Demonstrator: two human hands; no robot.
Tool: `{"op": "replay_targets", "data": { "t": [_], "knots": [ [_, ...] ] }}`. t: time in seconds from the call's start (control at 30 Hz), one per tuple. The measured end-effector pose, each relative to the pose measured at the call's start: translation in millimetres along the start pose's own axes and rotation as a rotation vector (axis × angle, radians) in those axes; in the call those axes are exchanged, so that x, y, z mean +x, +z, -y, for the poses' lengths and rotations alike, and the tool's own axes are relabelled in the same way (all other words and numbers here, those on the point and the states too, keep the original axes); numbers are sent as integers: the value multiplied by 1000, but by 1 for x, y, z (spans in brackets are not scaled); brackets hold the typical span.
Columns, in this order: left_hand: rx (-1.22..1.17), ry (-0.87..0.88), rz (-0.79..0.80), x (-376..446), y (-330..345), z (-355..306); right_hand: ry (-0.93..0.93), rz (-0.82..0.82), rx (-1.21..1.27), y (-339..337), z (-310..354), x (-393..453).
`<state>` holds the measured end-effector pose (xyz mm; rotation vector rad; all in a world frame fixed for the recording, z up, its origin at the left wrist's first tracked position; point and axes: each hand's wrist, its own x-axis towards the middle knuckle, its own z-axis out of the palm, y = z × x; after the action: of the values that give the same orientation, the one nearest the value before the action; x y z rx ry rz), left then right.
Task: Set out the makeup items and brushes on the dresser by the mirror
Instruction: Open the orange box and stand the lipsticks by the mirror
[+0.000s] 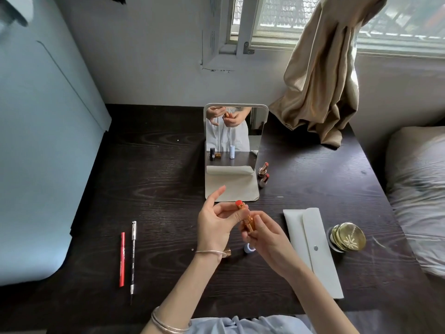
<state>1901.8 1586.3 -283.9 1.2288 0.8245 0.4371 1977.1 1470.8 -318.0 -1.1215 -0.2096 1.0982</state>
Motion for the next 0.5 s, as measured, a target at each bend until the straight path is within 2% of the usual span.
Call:
{"op": "replay_targets", "data": {
  "t": [0.1,0.27,0.33,0.5],
  "knots": [
    [7,11,16,4,0,-2,-3,24,-140,-5,2,0],
    [51,-6,97,15,4,-1,-75,12,-544,-20,11,8],
    [95,-62,169,23,7,3,-150,-98,-683,-29,14,18],
    [284,-275,273,41,12,14,-222,-427,-687,-56,15,53]
  ]
}}
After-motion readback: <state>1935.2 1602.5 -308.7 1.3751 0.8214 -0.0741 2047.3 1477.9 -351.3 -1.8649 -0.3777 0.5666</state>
